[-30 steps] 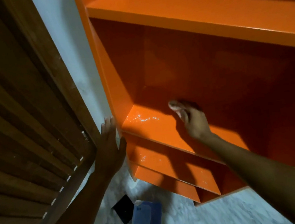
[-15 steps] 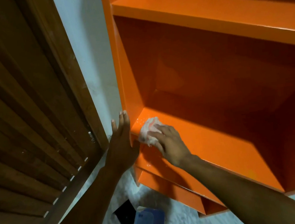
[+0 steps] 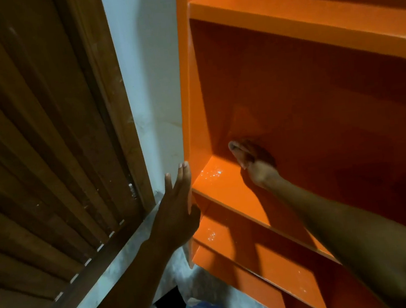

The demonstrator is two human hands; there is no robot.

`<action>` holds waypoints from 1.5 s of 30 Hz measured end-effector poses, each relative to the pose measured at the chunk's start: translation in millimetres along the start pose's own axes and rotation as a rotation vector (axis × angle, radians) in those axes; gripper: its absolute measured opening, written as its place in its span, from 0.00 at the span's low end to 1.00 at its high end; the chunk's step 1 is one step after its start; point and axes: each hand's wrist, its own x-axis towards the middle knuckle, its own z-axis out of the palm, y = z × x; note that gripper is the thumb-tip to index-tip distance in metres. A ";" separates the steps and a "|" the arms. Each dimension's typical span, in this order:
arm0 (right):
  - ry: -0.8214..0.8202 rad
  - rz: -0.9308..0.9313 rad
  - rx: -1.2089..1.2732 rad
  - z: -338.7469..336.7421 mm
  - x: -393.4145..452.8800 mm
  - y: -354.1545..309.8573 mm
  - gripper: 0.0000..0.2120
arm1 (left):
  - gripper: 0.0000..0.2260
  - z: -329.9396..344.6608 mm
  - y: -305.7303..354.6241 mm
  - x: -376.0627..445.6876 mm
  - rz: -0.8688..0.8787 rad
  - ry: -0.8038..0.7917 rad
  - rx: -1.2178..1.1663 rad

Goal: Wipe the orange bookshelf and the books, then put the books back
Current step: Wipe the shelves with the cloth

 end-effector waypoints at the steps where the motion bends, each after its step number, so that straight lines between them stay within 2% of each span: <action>1: 0.000 0.024 -0.064 9.7 14.3 1.3 0.32 | 0.37 5.0 -5.9 -1.7 -0.001 -0.005 -0.014; 2: 0.001 0.039 -0.113 21.5 26.8 2.0 0.35 | 0.37 9.7 -12.5 -3.8 0.001 -0.016 -0.023; 5: -0.018 -0.022 -0.190 38.9 26.3 -15.2 0.23 | 0.34 25.8 -34.6 -9.7 -0.006 -0.016 -0.040; 11: 0.020 -0.097 -0.257 56.5 -0.6 -30.1 0.28 | 0.39 44.8 -59.5 -17.4 -0.036 -0.043 -0.057; 13: 0.041 -0.110 -0.261 64.6 -19.5 -37.4 0.30 | 0.39 45.5 -64.2 -19.1 -0.036 -0.047 -0.057; 15: 0.054 -0.149 -0.273 70.6 -38.5 -45.9 0.27 | 0.35 42.9 -63.8 -19.5 -0.016 -0.049 -0.057; 18: 0.092 -0.236 -0.237 75.8 -60.0 -52.9 0.21 | 0.36 34.7 -60.5 -18.1 -0.011 -0.055 -0.050; 20: 0.126 -0.313 -0.209 78.6 -72.6 -52.1 0.19 | 0.32 31.1 -61.0 -16.7 -0.050 -0.076 -0.041; 24: 0.096 -0.518 -0.103 73.4 -98.2 -44.2 0.16 | 0.30 26.3 -61.2 -12.6 -0.033 -0.125 0.082; 27: 0.081 -0.732 -0.274 68.9 -106.1 -37.7 0.20 | 0.35 17.0 -65.5 -7.6 -0.079 -0.225 0.140; 28: 0.080 -0.780 -0.379 68.0 -104.8 -37.5 0.21 | 0.33 14.8 -69.0 -5.4 -0.074 -0.247 0.174; 29: 0.069 -0.809 -0.491 66.7 -102.6 -38.1 0.20 | 0.31 13.7 -71.6 -2.9 -0.072 -0.258 0.201; 32: 0.023 -0.861 -0.758 62.5 -95.6 -38.2 0.18 | 0.37 12.1 -60.1 0.2 -0.215 -0.250 0.158; 34: -0.002 -0.861 -0.854 57.9 -98.6 -33.6 0.21 | 0.38 12.5 -49.5 -0.5 -0.270 -0.241 0.148; 40: 0.043 -0.893 -0.897 35.9 -138.3 16.4 0.20 | 0.36 14.6 -33.8 -6.0 -0.322 -0.250 0.084; 45: 0.021 -0.886 -0.886 -4.6 -180.9 81.5 0.18 | 0.35 32.0 -31.4 -8.8 -0.267 -0.143 -0.015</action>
